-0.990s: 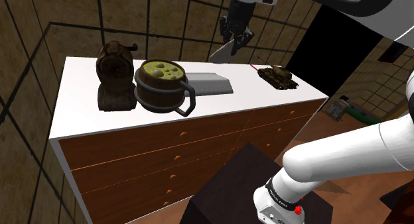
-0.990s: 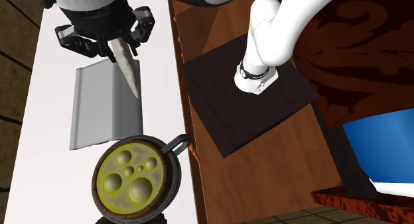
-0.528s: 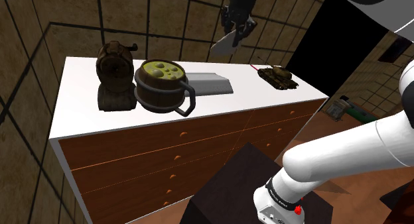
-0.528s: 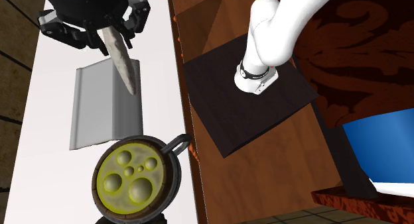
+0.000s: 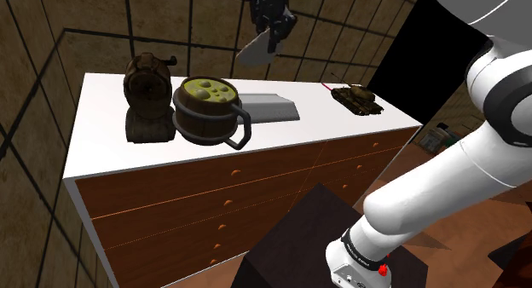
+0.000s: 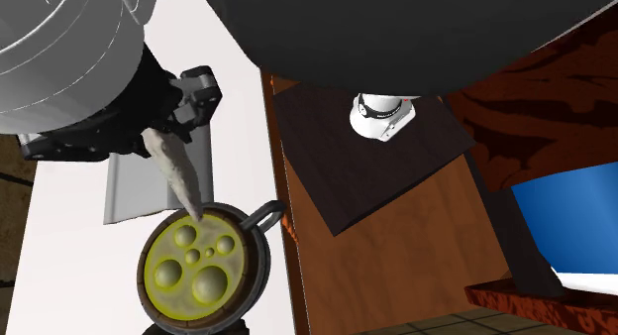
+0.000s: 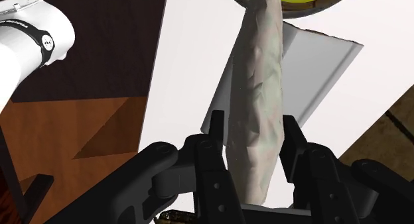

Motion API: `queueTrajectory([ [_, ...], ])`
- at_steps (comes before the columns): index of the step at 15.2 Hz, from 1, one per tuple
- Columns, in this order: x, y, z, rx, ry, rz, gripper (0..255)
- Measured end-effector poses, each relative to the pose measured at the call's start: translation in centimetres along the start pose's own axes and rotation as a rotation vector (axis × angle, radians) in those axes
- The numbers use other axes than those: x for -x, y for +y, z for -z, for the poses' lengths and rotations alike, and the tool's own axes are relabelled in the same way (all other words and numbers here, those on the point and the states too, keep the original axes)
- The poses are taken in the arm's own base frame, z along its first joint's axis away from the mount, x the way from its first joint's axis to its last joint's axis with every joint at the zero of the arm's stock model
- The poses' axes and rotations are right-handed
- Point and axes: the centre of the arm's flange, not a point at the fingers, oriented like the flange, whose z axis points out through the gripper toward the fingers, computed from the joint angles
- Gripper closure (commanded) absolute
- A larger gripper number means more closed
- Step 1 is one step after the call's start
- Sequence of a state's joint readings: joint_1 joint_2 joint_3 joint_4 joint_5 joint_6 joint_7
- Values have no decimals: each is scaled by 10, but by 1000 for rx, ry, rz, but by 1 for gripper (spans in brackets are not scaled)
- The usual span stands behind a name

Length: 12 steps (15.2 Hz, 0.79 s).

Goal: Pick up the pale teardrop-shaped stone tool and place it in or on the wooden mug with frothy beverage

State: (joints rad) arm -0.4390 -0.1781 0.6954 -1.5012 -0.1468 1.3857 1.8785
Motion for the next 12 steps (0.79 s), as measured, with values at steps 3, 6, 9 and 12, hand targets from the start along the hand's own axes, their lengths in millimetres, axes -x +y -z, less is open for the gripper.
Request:
queueTrajectory([
  [3,37,-12,13,0,-1,2,255],
  [6,78,-24,27,-2,-8,10,255],
  [9,95,-29,18,0,-1,-2,255],
  [12,100,-29,4,0,0,-3,255],
])
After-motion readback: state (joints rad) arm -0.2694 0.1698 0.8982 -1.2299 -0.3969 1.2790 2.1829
